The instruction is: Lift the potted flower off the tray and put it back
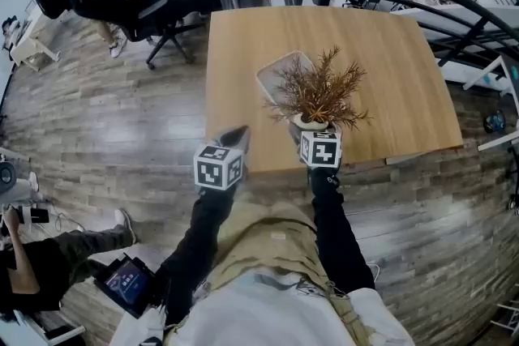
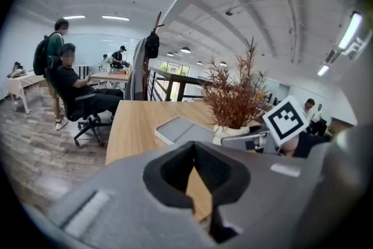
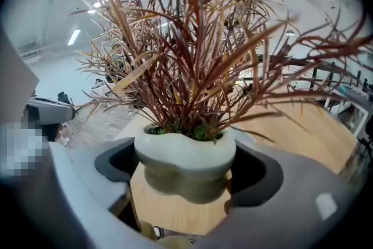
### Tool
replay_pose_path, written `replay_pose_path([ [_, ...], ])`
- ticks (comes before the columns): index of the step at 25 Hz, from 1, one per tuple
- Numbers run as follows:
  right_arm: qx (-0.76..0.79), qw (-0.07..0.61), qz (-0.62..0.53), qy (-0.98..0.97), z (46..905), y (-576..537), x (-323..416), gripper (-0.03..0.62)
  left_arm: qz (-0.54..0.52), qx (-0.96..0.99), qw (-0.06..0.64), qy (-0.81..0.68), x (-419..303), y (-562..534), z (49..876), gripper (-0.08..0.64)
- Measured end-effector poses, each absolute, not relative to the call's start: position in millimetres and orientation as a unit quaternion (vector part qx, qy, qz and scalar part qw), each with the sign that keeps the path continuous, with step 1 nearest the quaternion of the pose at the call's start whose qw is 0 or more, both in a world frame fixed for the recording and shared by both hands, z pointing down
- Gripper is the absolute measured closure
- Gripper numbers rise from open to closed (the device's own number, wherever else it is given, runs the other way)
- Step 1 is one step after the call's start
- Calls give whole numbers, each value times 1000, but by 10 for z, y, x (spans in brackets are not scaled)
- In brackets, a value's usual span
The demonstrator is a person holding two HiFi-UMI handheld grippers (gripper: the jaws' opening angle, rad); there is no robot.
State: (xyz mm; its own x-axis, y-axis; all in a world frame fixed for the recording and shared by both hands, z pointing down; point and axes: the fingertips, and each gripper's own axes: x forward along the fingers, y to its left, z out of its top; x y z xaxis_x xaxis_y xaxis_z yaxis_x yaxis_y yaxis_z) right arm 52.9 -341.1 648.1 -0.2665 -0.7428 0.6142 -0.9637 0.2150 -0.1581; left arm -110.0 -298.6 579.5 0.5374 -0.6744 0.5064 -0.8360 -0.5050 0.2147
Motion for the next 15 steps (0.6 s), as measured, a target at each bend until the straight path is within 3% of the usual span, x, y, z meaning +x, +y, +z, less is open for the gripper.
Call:
replay_pose_path([
  [15,572,234,219,-755,7474,-3823,579,109,200,840,234,-448,-1104,-3121,6725,558],
])
